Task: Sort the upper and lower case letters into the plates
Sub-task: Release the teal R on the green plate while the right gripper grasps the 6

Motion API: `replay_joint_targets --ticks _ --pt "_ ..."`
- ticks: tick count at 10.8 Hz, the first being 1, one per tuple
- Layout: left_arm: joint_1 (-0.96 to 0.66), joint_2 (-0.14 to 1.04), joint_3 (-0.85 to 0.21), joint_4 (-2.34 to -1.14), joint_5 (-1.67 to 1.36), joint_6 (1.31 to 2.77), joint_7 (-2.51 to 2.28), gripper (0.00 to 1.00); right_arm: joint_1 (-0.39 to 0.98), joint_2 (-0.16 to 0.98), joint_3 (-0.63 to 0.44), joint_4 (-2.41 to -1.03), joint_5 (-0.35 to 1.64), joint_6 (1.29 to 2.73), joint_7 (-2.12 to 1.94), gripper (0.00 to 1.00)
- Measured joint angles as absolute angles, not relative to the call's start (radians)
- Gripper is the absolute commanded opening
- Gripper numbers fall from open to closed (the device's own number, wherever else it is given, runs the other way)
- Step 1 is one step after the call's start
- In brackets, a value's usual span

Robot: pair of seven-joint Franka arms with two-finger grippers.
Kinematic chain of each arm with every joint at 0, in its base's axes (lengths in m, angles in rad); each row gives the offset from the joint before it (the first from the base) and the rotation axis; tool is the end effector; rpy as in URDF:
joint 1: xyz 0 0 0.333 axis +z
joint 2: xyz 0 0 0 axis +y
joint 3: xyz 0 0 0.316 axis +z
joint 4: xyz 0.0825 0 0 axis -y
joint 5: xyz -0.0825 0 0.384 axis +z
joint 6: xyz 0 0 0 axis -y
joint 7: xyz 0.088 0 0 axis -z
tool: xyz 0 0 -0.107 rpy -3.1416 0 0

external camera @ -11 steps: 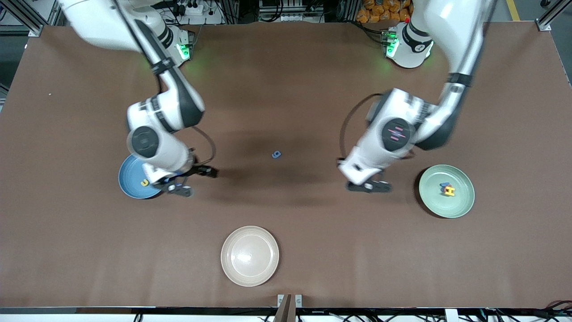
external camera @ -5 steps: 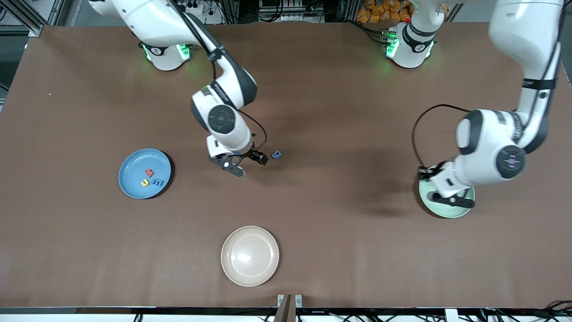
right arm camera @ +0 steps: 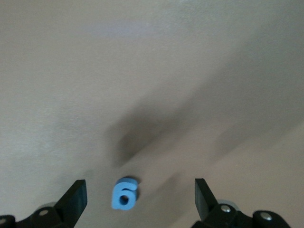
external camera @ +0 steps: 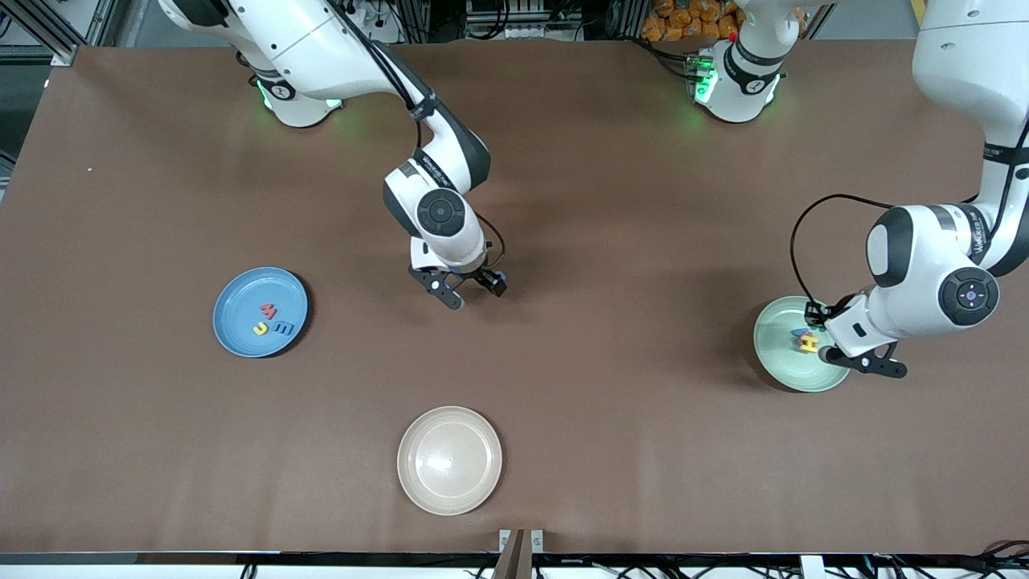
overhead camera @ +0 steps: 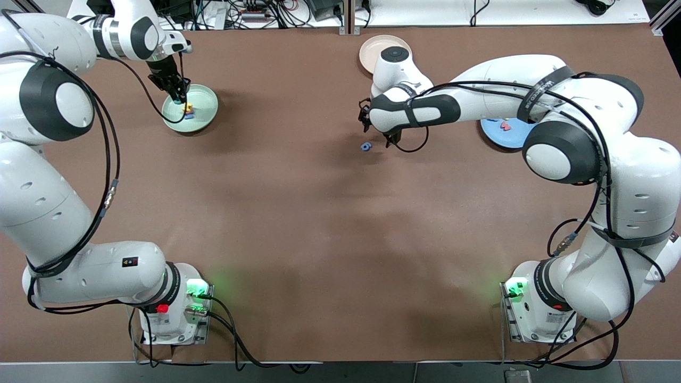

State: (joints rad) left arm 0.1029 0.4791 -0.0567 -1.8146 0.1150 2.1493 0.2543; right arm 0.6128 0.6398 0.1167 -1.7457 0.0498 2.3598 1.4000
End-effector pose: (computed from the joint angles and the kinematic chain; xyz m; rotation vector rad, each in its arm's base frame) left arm 0.6323 0.0363 0.2652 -3.0610 0.4211 0.2337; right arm 0.4989 0.4382 0.2078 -2.9028 1.1066 0.1591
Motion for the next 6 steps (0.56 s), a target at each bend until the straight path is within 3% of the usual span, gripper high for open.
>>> replay_joint_targets --ticks 6 --pt "0.09 0.553 -0.03 -1.77 0.116 2.199 0.296 0.0 0.637 0.68 0.116 -1.733 0.05 2.448 1.408 1.0"
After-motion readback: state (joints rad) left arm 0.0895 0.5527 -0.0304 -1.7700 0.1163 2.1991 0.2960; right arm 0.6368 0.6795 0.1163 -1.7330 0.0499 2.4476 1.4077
